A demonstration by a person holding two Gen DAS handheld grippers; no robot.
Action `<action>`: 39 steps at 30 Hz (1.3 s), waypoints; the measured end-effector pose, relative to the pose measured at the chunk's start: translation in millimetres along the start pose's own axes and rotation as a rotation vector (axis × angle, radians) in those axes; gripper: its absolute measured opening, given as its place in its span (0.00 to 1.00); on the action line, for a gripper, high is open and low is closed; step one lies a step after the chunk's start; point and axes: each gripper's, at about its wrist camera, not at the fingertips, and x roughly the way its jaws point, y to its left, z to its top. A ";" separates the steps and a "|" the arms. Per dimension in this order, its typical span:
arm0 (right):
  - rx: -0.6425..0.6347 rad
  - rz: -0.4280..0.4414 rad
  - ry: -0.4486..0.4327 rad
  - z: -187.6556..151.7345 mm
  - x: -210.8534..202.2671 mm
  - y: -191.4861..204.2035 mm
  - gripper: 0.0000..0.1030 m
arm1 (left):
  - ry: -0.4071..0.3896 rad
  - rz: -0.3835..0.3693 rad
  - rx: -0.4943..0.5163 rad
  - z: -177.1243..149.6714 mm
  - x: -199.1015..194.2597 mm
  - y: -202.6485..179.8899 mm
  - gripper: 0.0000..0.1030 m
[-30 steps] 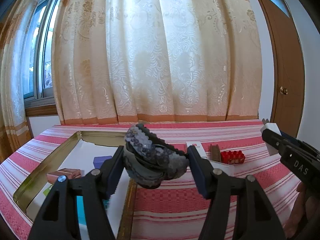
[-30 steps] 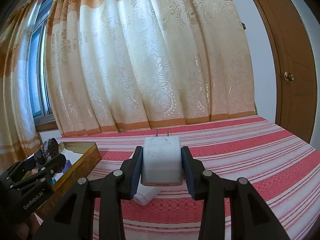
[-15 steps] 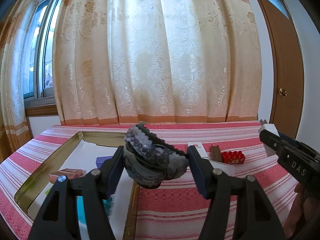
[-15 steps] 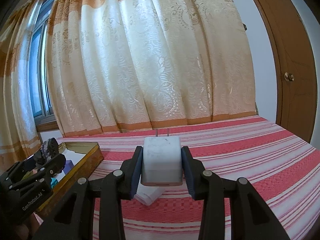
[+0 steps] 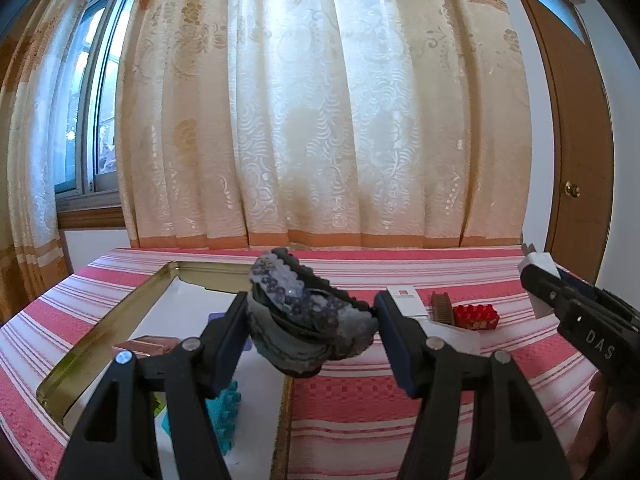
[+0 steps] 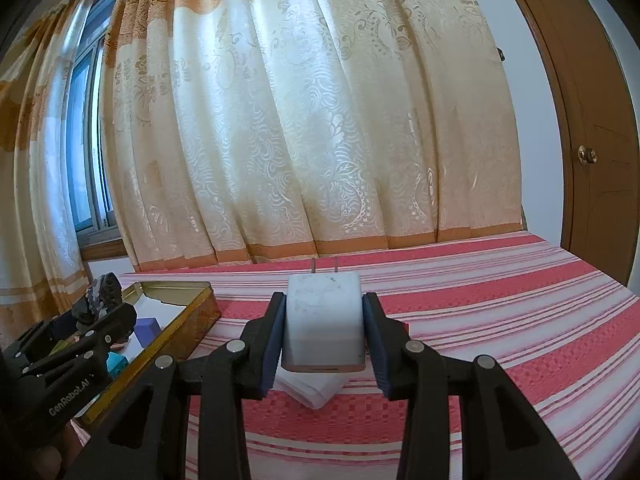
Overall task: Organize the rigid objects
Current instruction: 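Carry the grey object and white adapter over the tin tray with both tools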
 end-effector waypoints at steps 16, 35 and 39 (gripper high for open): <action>-0.015 0.030 0.004 -2.6 4.2 18.4 0.40 | 0.002 0.028 -0.031 -0.1 0.0 24.3 0.60; -0.075 0.089 0.011 -5.8 8.4 52.1 0.40 | -0.005 0.084 -0.044 -0.4 -1.2 49.6 0.60; -0.095 0.102 0.013 -7.3 8.9 61.1 0.40 | -0.005 0.084 -0.046 -0.6 -1.5 52.9 0.60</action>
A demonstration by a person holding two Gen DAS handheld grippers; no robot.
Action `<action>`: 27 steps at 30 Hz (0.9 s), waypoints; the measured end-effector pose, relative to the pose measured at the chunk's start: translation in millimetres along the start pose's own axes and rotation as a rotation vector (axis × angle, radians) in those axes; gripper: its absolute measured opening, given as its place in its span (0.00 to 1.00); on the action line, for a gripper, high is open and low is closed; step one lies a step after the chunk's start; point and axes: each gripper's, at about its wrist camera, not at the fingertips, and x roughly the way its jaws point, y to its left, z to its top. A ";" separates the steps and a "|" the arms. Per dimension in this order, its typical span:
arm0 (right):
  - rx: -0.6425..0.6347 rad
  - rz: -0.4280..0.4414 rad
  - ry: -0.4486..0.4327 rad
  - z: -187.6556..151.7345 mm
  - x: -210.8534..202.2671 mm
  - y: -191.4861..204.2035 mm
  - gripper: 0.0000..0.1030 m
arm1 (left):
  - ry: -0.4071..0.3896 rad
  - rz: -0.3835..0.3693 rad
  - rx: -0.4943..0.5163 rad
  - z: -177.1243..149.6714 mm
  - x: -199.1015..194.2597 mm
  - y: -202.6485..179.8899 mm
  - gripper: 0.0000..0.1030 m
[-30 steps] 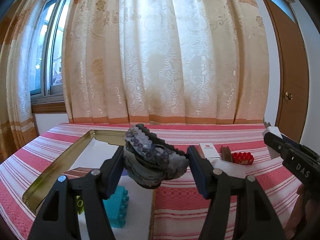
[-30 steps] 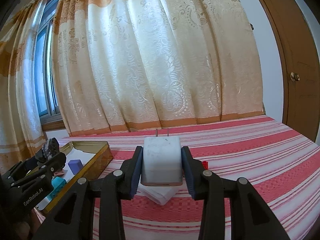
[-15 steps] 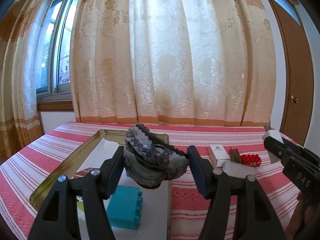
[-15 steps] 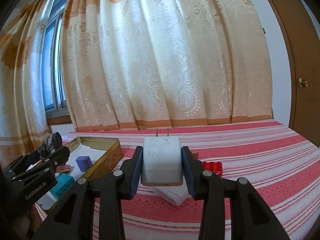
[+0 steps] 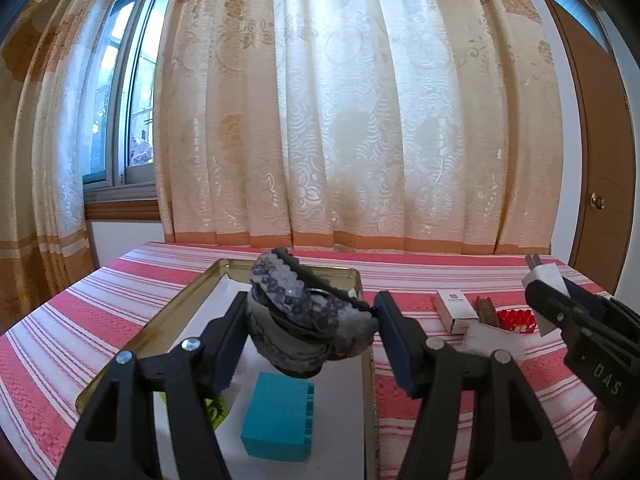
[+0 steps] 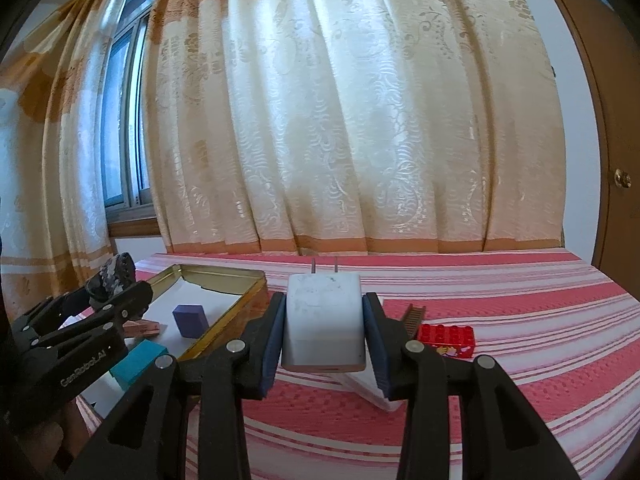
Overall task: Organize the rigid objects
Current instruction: 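Carry the grey object and white adapter over the tin tray with both tools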
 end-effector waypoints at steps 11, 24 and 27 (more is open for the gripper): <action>-0.016 0.041 -0.001 -0.9 1.4 15.9 0.40 | -0.006 0.016 0.000 0.5 -1.1 8.6 0.60; -0.045 0.075 0.002 -1.5 4.7 33.9 0.40 | -0.011 0.040 -0.013 0.6 -1.0 22.3 0.60; -0.056 0.084 0.004 -1.4 6.1 39.8 0.40 | -0.009 0.042 -0.016 0.5 -0.6 25.0 0.60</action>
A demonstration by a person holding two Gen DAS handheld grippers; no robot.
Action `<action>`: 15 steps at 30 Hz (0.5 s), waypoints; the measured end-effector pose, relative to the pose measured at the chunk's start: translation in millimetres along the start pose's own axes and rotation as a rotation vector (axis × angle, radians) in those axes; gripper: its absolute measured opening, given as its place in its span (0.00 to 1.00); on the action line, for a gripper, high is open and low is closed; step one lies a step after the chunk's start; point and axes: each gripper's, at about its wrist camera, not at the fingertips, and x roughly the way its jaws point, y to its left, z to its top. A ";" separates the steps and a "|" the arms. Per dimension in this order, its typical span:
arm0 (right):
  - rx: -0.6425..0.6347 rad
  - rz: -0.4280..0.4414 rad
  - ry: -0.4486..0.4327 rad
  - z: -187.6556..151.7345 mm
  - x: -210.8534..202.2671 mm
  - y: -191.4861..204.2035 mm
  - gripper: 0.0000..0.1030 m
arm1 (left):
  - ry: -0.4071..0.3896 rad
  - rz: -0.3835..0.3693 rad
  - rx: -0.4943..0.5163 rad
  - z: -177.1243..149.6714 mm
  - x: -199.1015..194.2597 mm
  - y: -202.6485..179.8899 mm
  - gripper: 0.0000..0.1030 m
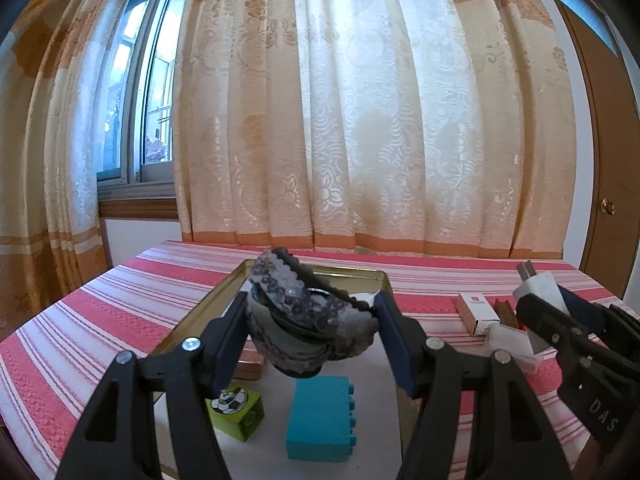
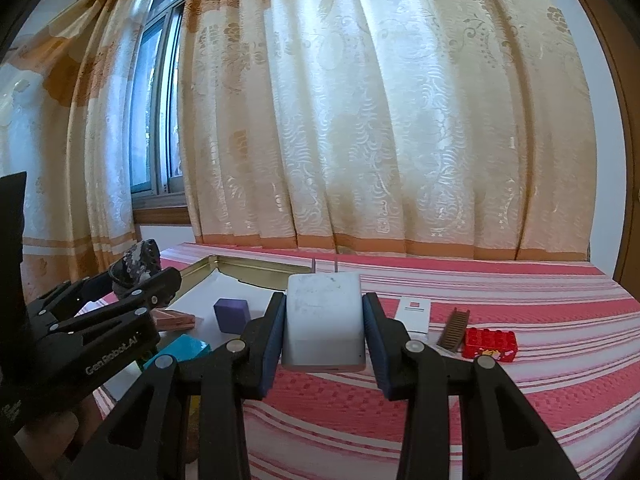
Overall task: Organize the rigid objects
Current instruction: 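Carry the grey object and white adapter over the tin tray with both tools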
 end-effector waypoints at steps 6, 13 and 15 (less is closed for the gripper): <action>-0.017 0.025 -0.001 0.0 0.7 12.5 0.40 | -0.001 0.003 0.001 0.2 -0.7 2.6 0.60; -0.019 0.067 -0.001 -0.6 1.9 24.4 0.40 | 0.003 0.012 0.000 0.6 -0.2 9.4 0.60; -0.016 0.079 0.000 -0.4 3.1 26.4 0.40 | 0.007 0.016 -0.002 0.7 1.3 11.0 0.60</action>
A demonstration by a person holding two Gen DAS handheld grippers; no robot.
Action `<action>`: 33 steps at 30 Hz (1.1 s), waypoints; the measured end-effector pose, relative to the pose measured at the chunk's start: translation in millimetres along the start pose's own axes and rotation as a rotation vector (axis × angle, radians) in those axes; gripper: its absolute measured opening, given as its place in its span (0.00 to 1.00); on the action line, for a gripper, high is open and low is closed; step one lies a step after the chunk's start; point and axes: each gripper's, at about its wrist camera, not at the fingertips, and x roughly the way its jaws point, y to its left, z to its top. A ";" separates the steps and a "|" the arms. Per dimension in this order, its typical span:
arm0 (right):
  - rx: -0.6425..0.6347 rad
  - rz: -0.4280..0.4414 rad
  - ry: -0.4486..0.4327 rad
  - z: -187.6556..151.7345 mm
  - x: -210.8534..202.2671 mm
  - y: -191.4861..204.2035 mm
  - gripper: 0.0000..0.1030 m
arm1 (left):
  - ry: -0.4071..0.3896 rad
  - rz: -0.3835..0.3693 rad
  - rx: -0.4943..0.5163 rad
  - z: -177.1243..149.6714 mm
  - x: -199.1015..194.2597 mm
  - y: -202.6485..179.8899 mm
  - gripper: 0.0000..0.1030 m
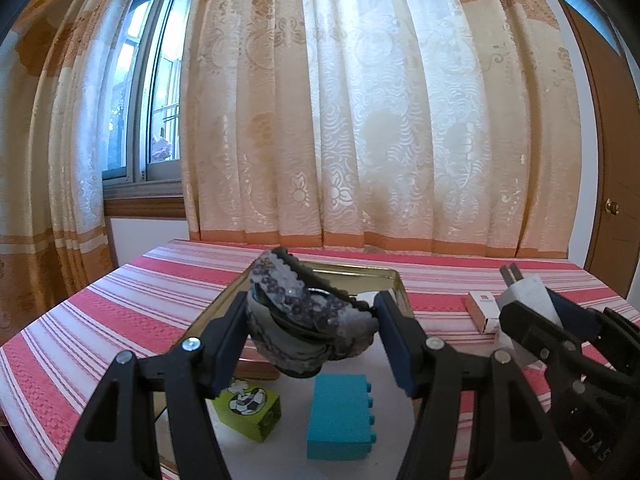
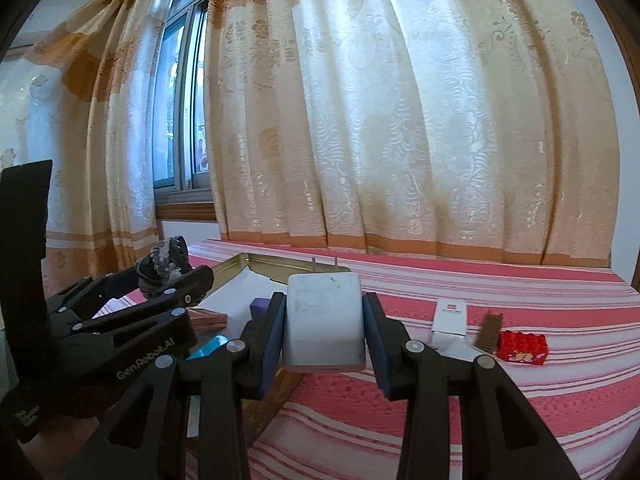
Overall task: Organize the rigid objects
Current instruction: 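Carry the grey object and white adapter over the tin tray with both tools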
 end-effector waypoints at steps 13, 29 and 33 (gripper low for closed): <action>-0.009 0.046 0.006 1.6 8.3 17.1 0.40 | 0.005 0.016 -0.015 -0.2 3.8 15.1 0.60; -0.012 0.067 0.017 3.7 17.6 27.1 0.40 | 0.009 0.029 -0.018 -0.7 4.3 24.4 0.60; -0.011 0.069 0.022 4.3 20.0 28.1 0.40 | 0.013 0.025 -0.024 -0.3 5.4 27.6 0.60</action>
